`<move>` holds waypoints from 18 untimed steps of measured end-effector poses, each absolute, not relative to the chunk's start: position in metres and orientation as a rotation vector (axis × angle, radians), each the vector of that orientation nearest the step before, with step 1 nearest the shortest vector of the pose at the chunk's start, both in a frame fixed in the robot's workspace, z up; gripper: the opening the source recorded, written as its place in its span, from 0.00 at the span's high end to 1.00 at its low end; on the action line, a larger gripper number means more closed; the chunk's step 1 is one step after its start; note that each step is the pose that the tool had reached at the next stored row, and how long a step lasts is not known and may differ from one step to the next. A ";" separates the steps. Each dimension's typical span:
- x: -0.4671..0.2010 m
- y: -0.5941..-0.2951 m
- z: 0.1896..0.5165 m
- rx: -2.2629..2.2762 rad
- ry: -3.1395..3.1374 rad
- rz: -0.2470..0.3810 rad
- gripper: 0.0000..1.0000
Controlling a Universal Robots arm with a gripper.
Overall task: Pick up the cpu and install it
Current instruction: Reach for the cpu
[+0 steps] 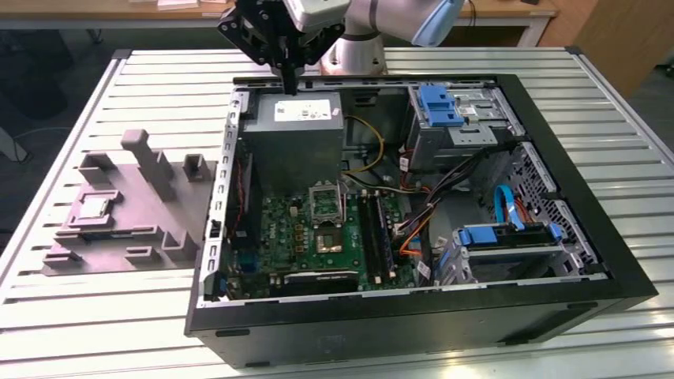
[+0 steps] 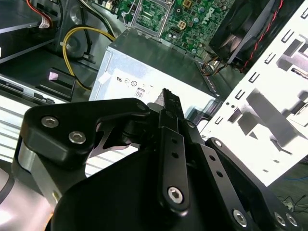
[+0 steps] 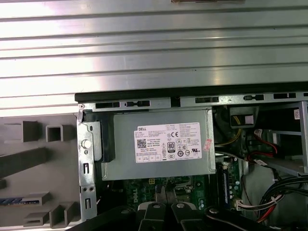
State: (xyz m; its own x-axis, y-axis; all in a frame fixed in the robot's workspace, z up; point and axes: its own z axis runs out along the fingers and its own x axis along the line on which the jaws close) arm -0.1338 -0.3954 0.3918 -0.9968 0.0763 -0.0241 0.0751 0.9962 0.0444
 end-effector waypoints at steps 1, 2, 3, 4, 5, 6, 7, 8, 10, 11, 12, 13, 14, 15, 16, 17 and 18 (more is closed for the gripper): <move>-0.134 -0.395 0.392 0.118 3.113 0.068 0.89; -0.134 -0.395 0.392 0.118 3.113 0.068 0.89; -0.135 -0.395 0.392 0.118 3.113 0.068 0.89; -0.135 -0.395 0.392 0.118 3.113 0.068 0.89; -0.135 -0.395 0.392 0.118 3.113 0.068 0.89; -0.136 -0.395 0.392 0.118 3.113 0.068 0.89; -0.136 -0.395 0.392 0.118 3.113 0.068 0.89; -0.136 -0.395 0.392 0.118 3.113 0.068 0.89; -0.137 -0.395 0.392 0.118 3.113 0.068 0.89; -0.137 -0.395 0.392 0.118 3.113 0.068 0.89; -0.138 -0.395 0.392 0.118 3.113 0.068 0.89; -0.138 -0.395 0.392 0.118 3.113 0.068 0.89; -0.138 -0.395 0.392 0.118 3.113 0.068 0.89; -0.138 -0.395 0.392 0.118 3.113 0.068 0.89; -0.139 -0.395 0.392 0.118 3.113 0.068 0.89; -0.139 -0.395 0.392 0.118 3.113 0.068 0.89; -0.139 -0.395 0.392 0.118 3.113 0.068 0.89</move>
